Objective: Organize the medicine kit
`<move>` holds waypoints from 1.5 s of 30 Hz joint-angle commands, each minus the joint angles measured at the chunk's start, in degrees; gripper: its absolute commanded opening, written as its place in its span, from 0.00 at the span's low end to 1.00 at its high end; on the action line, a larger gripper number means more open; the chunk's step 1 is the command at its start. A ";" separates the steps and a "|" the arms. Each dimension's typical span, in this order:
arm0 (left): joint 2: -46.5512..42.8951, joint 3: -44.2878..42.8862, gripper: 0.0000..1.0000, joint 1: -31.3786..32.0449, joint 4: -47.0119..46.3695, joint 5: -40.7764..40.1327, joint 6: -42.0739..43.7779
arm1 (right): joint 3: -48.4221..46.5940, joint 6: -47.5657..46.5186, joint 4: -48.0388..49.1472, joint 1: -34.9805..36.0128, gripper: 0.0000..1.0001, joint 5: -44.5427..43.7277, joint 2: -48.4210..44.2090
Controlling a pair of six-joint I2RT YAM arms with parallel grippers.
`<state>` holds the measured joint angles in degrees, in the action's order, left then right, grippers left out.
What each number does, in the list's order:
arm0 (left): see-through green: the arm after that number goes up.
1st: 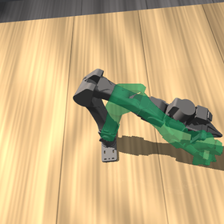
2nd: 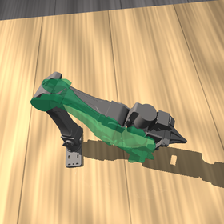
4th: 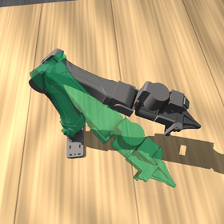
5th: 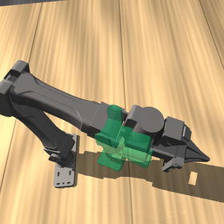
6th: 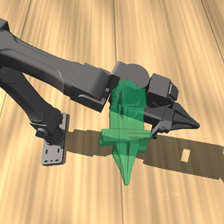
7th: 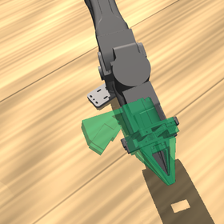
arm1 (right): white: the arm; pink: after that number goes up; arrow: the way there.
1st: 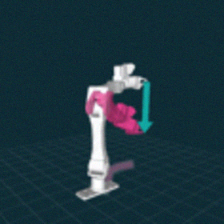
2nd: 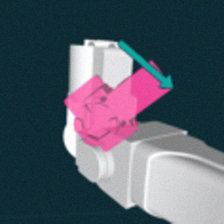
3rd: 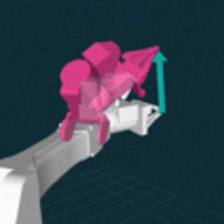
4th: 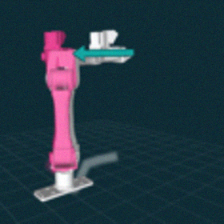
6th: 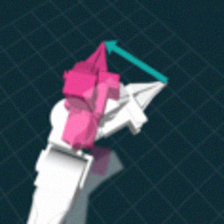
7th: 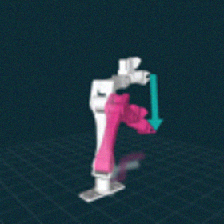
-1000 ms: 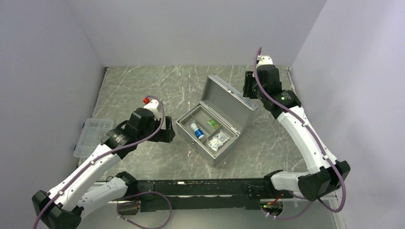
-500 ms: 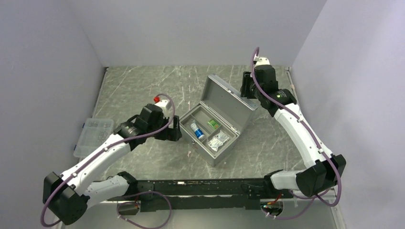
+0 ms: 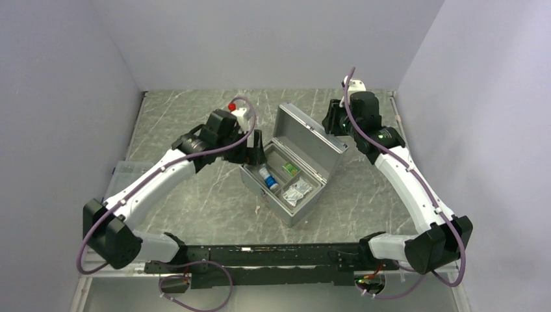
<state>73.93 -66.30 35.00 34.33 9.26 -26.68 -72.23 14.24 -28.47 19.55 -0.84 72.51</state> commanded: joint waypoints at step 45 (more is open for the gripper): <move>1.57 -5.93 0.94 -0.02 8.72 -5.77 1.83 | 6.27 0.51 -0.91 16.18 0.37 3.61 -6.16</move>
<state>78.85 -74.00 35.00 44.88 4.62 -24.27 -66.63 14.20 -30.09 34.72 4.03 68.14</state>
